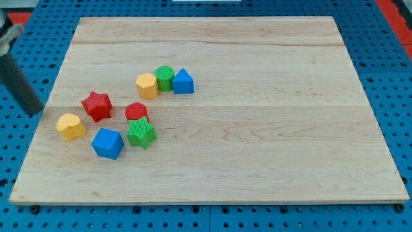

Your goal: Push the yellow heart into the red star

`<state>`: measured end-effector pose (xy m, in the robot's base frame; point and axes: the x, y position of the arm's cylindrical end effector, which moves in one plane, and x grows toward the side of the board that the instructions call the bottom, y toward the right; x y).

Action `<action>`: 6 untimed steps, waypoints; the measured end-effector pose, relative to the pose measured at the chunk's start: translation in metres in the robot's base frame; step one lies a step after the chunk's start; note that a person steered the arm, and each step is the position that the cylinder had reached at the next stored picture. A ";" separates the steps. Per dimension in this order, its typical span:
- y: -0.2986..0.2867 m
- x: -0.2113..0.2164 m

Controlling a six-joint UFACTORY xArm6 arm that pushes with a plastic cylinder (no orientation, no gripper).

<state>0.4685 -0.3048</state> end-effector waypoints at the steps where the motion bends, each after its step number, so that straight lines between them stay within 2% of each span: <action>1: 0.000 0.011; 3: 0.027 0.034; 4: 0.073 0.010; 5: 0.073 -0.001; 6: 0.036 0.002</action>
